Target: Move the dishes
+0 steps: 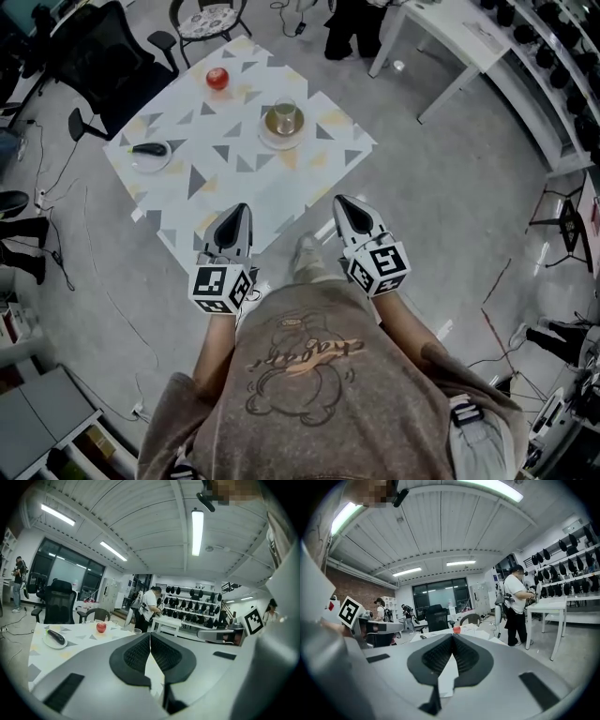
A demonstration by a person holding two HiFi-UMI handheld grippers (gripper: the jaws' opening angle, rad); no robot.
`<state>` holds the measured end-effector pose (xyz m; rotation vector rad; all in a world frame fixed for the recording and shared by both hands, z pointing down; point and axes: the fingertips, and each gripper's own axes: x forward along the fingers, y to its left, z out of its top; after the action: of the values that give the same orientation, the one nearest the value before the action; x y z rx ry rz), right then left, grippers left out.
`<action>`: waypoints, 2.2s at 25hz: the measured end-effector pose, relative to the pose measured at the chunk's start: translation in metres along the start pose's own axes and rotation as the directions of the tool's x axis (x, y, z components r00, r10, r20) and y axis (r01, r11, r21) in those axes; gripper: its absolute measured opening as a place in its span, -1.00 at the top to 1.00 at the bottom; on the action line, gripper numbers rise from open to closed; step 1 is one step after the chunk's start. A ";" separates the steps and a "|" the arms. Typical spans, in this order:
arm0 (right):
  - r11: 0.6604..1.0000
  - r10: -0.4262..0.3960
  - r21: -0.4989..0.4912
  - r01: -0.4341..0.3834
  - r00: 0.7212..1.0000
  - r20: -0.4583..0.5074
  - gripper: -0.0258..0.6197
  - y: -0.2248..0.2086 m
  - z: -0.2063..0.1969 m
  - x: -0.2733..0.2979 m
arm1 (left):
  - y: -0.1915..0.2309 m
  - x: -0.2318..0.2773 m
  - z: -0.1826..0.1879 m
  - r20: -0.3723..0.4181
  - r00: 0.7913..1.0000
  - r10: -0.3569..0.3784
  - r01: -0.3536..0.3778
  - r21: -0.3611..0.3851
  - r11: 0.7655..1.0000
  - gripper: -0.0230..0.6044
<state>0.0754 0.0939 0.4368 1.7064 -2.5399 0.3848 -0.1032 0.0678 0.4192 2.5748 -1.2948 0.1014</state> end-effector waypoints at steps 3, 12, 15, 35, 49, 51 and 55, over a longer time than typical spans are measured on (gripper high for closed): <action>0.999 0.037 -0.009 -0.037 0.999 -0.007 0.91 -0.022 0.012 0.026 | 0.005 0.029 0.007 0.000 1.000 0.029 -0.029 -0.023 0.999 0.86; 0.990 0.142 -0.024 -0.142 0.990 -0.008 0.91 -0.067 0.037 0.081 | 0.021 0.090 0.036 0.030 0.992 0.119 -0.118 -0.007 0.993 0.86; 0.986 0.163 -0.013 -0.164 0.987 -0.006 0.91 -0.073 0.038 0.094 | 0.024 0.099 0.042 0.031 0.991 0.132 -0.132 0.009 0.991 0.86; 0.989 0.145 -0.037 -0.144 0.989 0.027 0.90 -0.075 0.049 0.147 | 0.048 0.142 0.042 -0.022 0.999 0.044 -0.043 0.009 0.999 0.86; 0.978 0.208 -0.019 -0.208 0.978 -0.029 0.27 -0.077 0.035 0.173 | 0.055 0.157 0.037 -0.038 0.999 0.015 -0.016 -0.007 1.000 0.86; 0.975 0.222 -0.022 -0.223 0.974 -0.039 0.13 -0.074 0.033 0.177 | 0.056 0.158 0.037 -0.040 0.999 0.013 -0.013 -0.011 1.000 0.86; 0.964 0.257 -0.049 -0.260 0.965 -0.056 -0.06 -0.065 0.030 0.185 | 0.057 0.159 0.036 -0.043 0.999 0.008 -0.009 -0.017 1.000 0.86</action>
<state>0.0666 -0.1038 0.4538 1.3311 -2.7157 0.3598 -0.0551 -0.0981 0.4239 2.5394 -1.2855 0.1460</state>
